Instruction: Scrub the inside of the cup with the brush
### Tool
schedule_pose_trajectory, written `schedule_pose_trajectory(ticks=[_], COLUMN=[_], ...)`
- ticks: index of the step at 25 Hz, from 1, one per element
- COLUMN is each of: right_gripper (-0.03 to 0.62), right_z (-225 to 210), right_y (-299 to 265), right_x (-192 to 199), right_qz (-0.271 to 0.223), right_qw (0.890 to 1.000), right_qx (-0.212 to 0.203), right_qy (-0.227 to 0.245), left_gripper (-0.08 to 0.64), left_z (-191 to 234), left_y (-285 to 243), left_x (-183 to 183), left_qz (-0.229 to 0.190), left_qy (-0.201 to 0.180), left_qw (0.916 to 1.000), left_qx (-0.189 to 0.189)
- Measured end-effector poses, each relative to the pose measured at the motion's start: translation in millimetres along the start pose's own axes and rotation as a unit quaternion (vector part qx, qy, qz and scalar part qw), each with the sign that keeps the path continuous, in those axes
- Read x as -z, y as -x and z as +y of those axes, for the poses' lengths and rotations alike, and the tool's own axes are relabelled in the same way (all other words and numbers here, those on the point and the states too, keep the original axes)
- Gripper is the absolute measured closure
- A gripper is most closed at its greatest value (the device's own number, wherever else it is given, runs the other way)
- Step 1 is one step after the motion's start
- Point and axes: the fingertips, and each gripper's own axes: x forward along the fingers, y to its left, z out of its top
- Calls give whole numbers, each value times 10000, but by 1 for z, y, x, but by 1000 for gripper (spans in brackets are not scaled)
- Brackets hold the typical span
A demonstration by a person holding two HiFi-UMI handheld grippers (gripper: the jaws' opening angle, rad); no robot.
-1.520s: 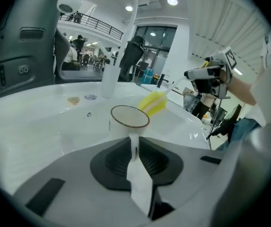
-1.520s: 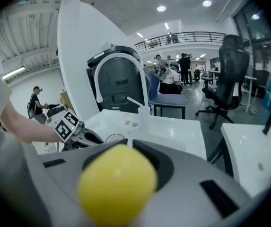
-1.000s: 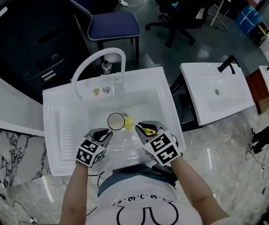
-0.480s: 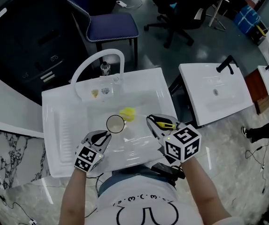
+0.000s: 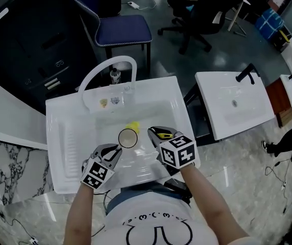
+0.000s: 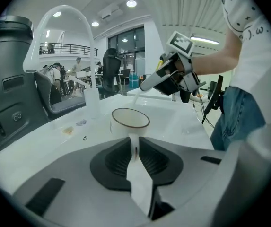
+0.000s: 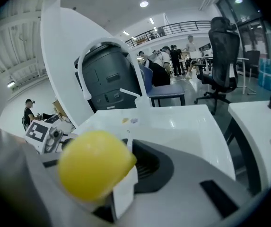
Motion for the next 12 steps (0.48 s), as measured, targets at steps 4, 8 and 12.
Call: schedule_pose_trajectory(ticks=[4,8,12], right_gripper=[551,551,551], right_z=[2,1,1], right_y=[9,35,52], right_x=[-8,-29,-43], right_qz=[-51,-358,-534], right_qw=[9999,9990,9969], right_qx=[-56,-202,-391], right_qy=[68,-163,-430], left_gripper=[495,495,495], left_z=[4,7,3], left_y=[0,0,-3], left_x=[9,11,12], left_qz=[138,188,363], left_qy=[-114,-283,-754], left_qw=[9998,9993,9964], left_qx=[-82,-181,-159])
